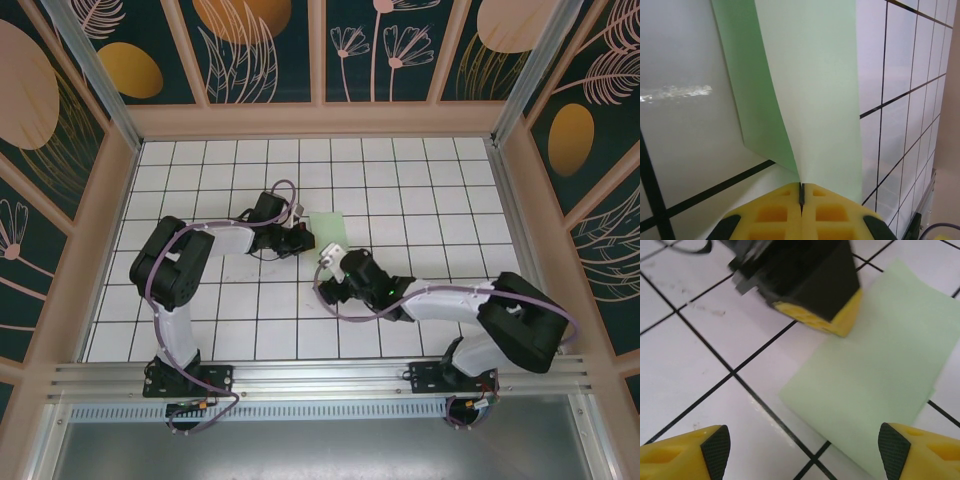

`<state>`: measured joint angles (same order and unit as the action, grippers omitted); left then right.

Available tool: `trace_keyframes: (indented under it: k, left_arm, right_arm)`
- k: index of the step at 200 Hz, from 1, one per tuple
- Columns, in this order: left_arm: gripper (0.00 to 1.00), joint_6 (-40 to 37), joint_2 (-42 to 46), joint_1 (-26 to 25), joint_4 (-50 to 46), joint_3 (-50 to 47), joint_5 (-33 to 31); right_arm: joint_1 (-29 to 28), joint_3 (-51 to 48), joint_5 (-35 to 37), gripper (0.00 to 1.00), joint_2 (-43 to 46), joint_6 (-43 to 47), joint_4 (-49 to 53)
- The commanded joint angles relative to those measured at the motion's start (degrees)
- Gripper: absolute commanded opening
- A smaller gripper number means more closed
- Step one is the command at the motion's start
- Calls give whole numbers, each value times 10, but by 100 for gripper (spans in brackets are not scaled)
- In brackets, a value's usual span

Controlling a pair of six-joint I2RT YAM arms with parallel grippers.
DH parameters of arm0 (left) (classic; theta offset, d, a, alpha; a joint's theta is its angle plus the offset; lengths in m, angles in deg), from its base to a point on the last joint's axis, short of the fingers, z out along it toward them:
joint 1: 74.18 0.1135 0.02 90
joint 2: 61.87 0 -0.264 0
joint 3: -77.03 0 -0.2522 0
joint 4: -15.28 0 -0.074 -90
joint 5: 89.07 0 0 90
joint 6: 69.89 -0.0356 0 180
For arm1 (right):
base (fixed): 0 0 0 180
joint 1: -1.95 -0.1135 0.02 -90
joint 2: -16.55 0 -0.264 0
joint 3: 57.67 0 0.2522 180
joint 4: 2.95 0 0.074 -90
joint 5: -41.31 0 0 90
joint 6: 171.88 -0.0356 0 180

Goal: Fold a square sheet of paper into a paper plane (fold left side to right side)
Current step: Third fold the triangle at the center of the table.

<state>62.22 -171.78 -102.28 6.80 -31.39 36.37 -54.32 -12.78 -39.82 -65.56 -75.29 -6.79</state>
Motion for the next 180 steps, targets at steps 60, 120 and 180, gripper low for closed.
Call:
trace_keyframes:
  k: [60,120,180]
  left_arm:
    - [0,4,23,-5,-14,2,7]
    - [0,1,16,-6,-15,5,8]
    - [0,-2,6,-6,-20,11,3]
  right_arm:
    - [-34,84,138,79,-147,120,-59]
    - [-28,102,132,44,-157,109,-38]
    - [-29,104,111,12,-140,104,-5]
